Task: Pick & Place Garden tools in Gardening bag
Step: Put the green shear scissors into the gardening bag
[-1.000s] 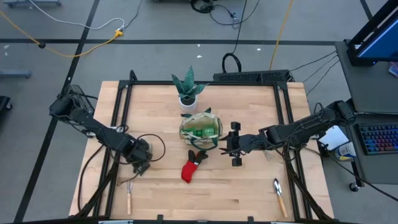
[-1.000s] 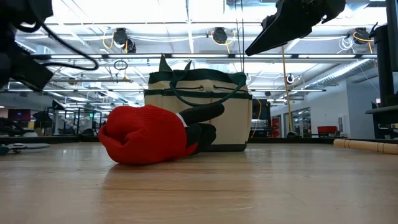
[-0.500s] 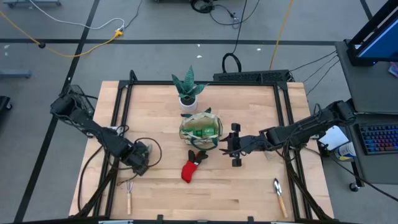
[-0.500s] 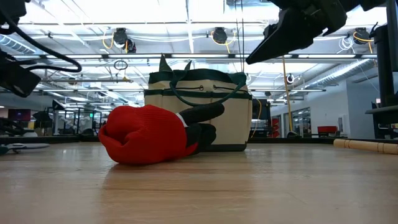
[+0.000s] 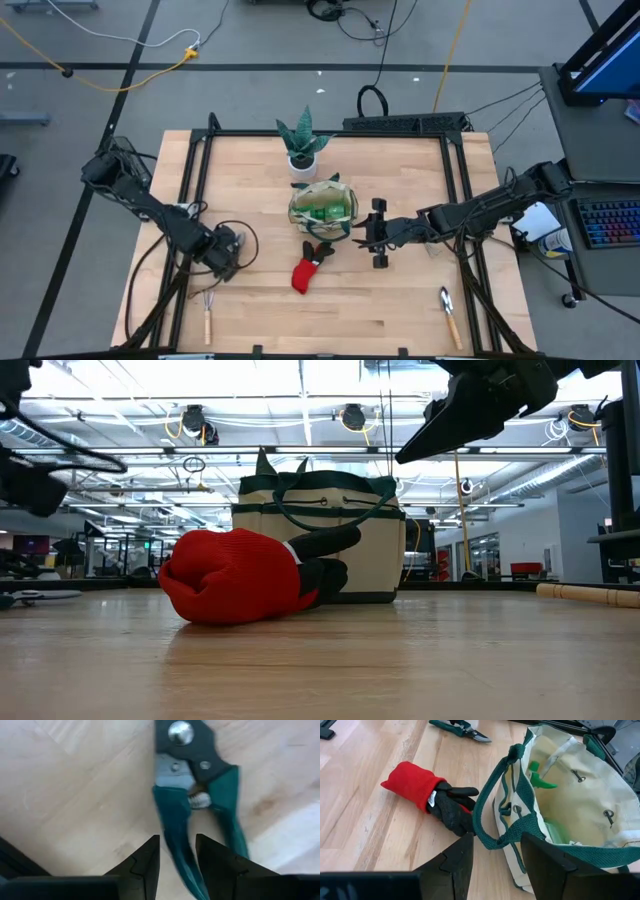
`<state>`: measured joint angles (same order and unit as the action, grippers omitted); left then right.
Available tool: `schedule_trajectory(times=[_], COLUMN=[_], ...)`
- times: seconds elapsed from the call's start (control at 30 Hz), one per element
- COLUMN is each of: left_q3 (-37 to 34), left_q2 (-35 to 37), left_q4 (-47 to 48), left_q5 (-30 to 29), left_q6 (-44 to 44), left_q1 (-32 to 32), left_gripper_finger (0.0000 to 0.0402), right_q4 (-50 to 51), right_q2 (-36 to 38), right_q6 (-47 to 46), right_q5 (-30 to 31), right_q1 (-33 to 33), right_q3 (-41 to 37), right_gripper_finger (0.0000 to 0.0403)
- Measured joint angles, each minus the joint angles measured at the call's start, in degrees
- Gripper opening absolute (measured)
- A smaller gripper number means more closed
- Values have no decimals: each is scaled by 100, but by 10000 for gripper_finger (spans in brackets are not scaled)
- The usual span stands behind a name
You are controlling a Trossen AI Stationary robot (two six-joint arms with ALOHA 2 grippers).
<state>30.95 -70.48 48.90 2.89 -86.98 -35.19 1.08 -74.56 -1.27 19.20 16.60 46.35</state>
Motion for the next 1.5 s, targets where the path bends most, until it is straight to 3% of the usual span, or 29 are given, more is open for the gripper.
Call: schedule_trajectory(times=[0.2, 0.4, 0.63, 0.77, 0.93, 1.13, 1.5], left_q3=[-487, -386, -378, -250, 252, 1119, 2380], left_q2=[44, 7, 7, -2, -15, -17, -9], left_q4=[-723, -563, -547, -518, -324, -260, -303], left_q5=[81, -70, -286, -545, -1642, -2865, -4043], left_q6=[-311, -92, 64, 270, 581, 1934, 4449], left_q1=[-168, -250, -256, -218, -44, 293, 1052], left_gripper_finger=[131, 129, 56, 53, 53, 59, 59], right_q4=[34, 48, 44, 44, 41, 26, 57], right_q2=[2, 2, 2, 2, 2, 2, 2], right_q6=[-104, -78, 47, 47, 56, 87, 58], right_q5=[-4, -4, 2, 2, 4, 9, 11], right_q1=[0, 0, 0, 0, 0, 0, 0], right_q3=[0, 0, 0, 0, 0, 0, 1], right_gripper_finger=[155, 155, 155, 155, 155, 155, 155])
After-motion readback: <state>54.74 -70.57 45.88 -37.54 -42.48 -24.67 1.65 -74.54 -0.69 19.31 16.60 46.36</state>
